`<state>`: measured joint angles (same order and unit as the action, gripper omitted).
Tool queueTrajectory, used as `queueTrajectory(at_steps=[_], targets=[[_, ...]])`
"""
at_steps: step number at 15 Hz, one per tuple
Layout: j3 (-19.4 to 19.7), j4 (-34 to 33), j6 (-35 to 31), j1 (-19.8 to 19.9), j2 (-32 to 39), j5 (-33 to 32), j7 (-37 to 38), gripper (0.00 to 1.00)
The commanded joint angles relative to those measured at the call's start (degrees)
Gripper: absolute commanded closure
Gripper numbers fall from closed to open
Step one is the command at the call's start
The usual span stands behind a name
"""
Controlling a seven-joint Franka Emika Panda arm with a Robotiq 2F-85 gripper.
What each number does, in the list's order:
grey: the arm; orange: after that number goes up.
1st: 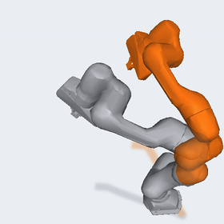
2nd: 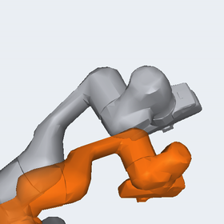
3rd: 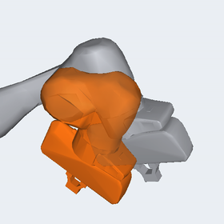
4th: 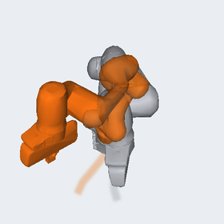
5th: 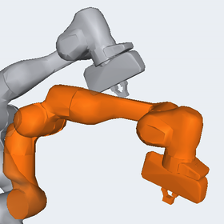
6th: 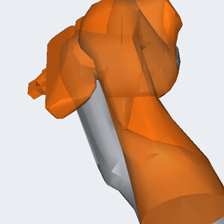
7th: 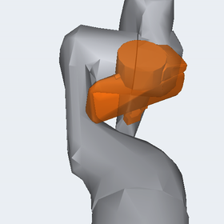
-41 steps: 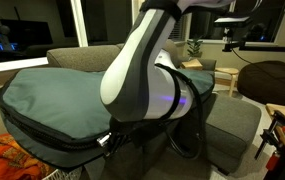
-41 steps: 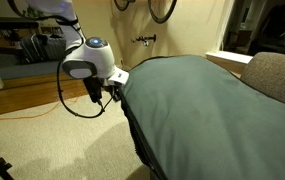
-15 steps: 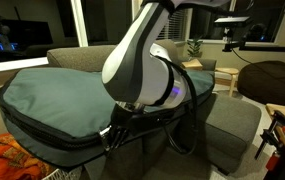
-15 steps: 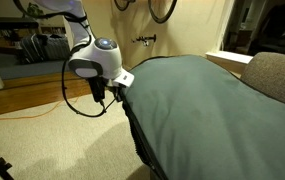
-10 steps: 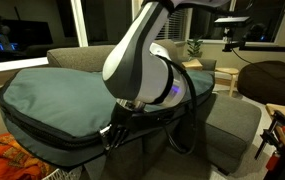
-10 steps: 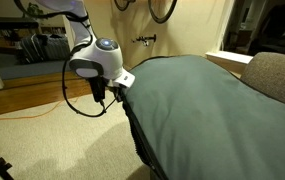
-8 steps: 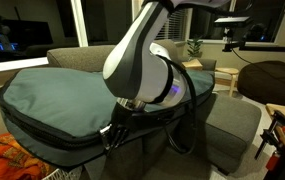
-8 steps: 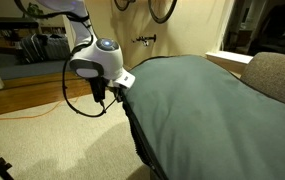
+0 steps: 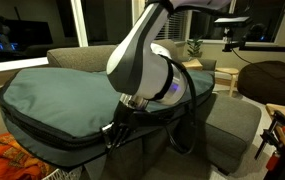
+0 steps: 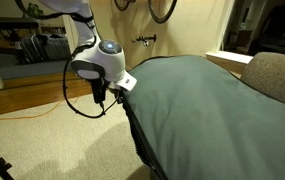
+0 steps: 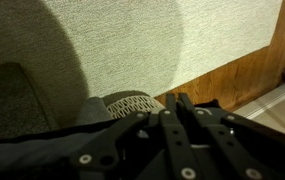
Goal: Close the zip on the green bag
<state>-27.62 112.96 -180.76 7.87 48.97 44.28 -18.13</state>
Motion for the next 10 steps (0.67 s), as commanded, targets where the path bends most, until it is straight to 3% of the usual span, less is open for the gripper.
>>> queueTrajectory(at_steps=[1,10], targets=[[-2.7,2.4,-3.3,5.5,0.0,1.3,-1.8,0.93],[-14.3,10.3,-14.4,17.6,3.6,0.1,-2.8,0.93]])
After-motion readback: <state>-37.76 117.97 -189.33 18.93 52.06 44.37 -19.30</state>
